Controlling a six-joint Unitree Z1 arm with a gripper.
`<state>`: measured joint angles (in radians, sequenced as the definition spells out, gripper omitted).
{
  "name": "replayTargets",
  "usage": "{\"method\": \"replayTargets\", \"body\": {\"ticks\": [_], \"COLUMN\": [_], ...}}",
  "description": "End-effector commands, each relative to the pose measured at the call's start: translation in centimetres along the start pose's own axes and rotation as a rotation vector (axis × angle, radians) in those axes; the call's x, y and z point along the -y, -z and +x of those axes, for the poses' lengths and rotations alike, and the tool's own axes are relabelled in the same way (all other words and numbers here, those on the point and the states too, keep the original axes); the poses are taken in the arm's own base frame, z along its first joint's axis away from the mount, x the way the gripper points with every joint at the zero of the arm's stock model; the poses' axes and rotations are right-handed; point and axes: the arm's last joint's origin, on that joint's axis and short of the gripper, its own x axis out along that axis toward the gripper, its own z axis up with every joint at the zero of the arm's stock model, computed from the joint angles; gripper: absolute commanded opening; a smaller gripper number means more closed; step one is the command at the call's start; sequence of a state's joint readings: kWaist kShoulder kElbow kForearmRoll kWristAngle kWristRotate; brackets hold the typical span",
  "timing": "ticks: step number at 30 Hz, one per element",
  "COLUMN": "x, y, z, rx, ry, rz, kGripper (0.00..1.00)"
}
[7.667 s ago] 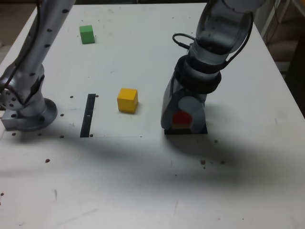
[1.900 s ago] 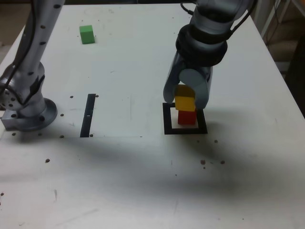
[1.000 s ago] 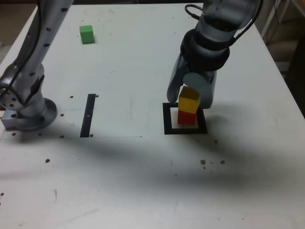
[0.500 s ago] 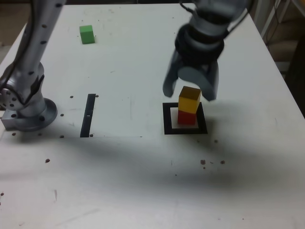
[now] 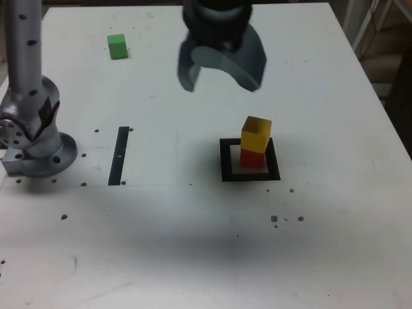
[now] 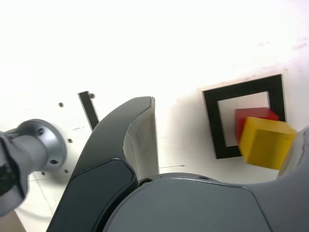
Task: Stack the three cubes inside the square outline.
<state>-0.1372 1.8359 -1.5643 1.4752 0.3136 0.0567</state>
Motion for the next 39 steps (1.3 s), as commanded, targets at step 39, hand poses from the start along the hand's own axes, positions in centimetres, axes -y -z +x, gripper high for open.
{"method": "replayTargets", "body": {"ticks": [39], "x": [-15.4], "y": [17.8], "z": [6.5], "rx": [-0.226], "ry": [0.154], "rz": [-0.356], "kGripper": [0.99]}}
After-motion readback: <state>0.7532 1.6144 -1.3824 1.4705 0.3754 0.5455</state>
